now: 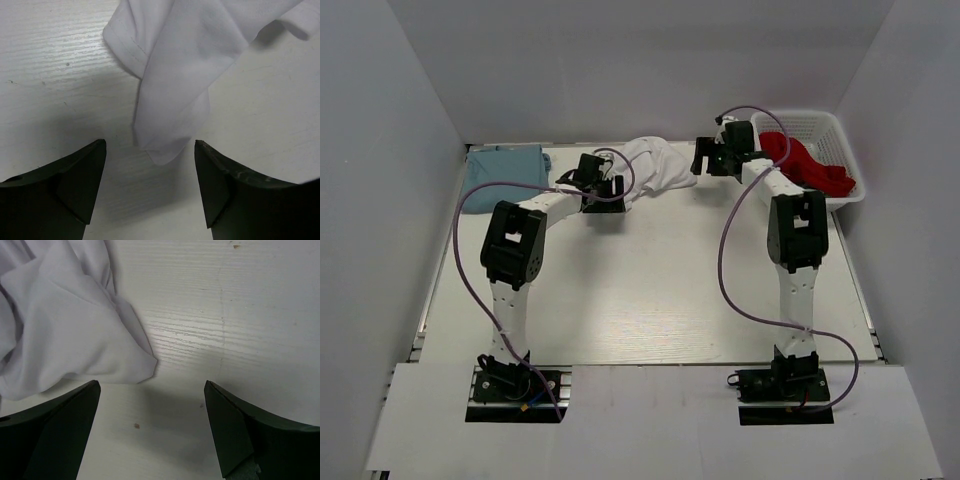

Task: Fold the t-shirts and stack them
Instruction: Flatten out the tshirt

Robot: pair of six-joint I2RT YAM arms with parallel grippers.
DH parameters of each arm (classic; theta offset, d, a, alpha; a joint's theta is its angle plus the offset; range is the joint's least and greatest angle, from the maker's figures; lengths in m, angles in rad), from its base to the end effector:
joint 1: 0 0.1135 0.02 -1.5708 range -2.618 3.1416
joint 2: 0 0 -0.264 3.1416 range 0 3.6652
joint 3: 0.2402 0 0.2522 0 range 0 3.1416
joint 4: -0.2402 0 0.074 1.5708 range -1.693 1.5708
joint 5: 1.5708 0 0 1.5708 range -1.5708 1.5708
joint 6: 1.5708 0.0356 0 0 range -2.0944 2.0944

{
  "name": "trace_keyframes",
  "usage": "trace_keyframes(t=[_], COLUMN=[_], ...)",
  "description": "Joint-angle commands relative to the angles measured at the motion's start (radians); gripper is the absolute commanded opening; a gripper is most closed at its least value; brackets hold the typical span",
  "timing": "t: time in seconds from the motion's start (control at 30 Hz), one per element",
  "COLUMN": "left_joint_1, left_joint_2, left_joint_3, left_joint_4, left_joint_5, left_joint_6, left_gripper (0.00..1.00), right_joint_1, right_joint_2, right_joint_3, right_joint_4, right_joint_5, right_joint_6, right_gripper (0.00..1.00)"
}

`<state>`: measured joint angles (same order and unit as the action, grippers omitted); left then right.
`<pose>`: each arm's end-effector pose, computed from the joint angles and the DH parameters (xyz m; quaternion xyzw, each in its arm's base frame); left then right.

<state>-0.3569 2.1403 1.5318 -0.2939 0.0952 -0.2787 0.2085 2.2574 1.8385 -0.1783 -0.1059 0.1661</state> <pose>0.4349 -0.1658 0.1591 0.0525 0.9423 -0.1451 0.2972 0.5138 0.1126 0.2113 -0.0435 0.8819 0.1329 0.4503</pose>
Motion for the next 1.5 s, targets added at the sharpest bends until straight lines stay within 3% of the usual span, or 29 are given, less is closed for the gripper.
trace_keyframes(t=[0.0,0.1,0.17,0.23,0.33,0.37,0.5,0.53,0.57,0.67,0.77,0.8,0.83,0.9,0.93,1.03,1.07,1.13,1.23,1.47], left_joint_1=[-0.019,-0.019,-0.019,-0.019,-0.019,-0.019,-0.019,-0.019,-0.019,-0.019,-0.019,-0.019,-0.019,-0.019,-0.019,-0.019,-0.019,-0.019,-0.019,-0.019], left_joint_2=[0.05,0.075,0.075,0.075,0.075,0.075,0.029,0.012,-0.023,-0.08,-0.19,-0.222,-0.294,-0.376,-0.419,-0.651,-0.652,-0.807,-1.001,-1.305], left_joint_3=[0.025,0.054,0.054,0.054,0.045,0.045,0.056,0.042,0.028,0.028,-0.013,-0.028,-0.066,-0.114,-0.166,-0.287,-0.288,-0.358,-0.39,-0.357], left_joint_4=[-0.053,-0.079,-0.079,-0.07,-0.059,-0.059,-0.021,-0.005,0.022,0.032,0.08,0.093,0.104,0.145,0.156,0.185,0.185,0.194,0.182,0.089], left_joint_5=[-0.038,-0.038,-0.038,-0.049,-0.06,-0.083,-0.143,-0.153,-0.176,-0.199,-0.209,-0.209,-0.209,-0.218,-0.218,-0.265,-0.275,-0.302,-0.311,-0.261], left_joint_6=[0.013,0.013,0.013,0.013,0.013,0.004,-0.016,-0.026,-0.043,-0.043,-0.043,-0.043,-0.043,-0.043,-0.056,-0.079,-0.079,-0.088,-0.088,-0.088], left_gripper=[0.75,0.64,0.49,0.39,0.14,0.0,0.0,0.0,0.0,0.0,0.0,0.0,0.0,0.0,0.0,0.0,0.0,0.0,0.0,0.0], right_joint_1=[0.014,0.02,0.025,0.029,0.04,0.049,0.057,0.06,0.06,0.055,0.06,0.061,0.068,0.072,0.074,0.075,0.081,0.075,0.075,0.074], right_joint_2=[0.056,0.103,0.132,0.174,0.205,0.208,0.22,0.215,0.205,0.104,-0.001,-0.138,-0.188,-0.373,-0.46,-0.693,-0.694,-0.881,-1.028,-1.398], right_joint_3=[0.086,0.119,0.146,0.175,0.192,0.192,0.185,0.182,0.179,0.133,-0.057,-0.109,-0.268,-0.359,-0.477,-0.605,-0.651,-0.705,-0.748,-0.772], right_joint_4=[-0.021,-0.021,-0.018,-0.027,-0.021,-0.018,0.003,0.011,0.011,0.032,0.163,0.248,0.284,0.38,0.394,0.404,0.401,0.387,0.35,0.214], right_joint_5=[-0.009,-0.021,-0.034,-0.05,-0.064,-0.063,-0.054,-0.051,-0.052,-0.115,-0.144,-0.137,-0.12,-0.071,-0.055,0.021,0.041,0.06,0.06,0.086], right_joint_6=[-0.046,-0.051,-0.05,-0.042,-0.025,-0.016,0.004,0.003,0.007,0.013,0.009,0.007,0.006,0.006,0.01,0.001,-0.002,-0.01,-0.013,-0.014], right_gripper=[0.9,0.9,0.89,0.82,0.71,0.68,0.39,0.27,0.0,0.0,0.0,0.0,0.0,0.0,0.0,0.0,0.0,0.0,0.0,0.0])
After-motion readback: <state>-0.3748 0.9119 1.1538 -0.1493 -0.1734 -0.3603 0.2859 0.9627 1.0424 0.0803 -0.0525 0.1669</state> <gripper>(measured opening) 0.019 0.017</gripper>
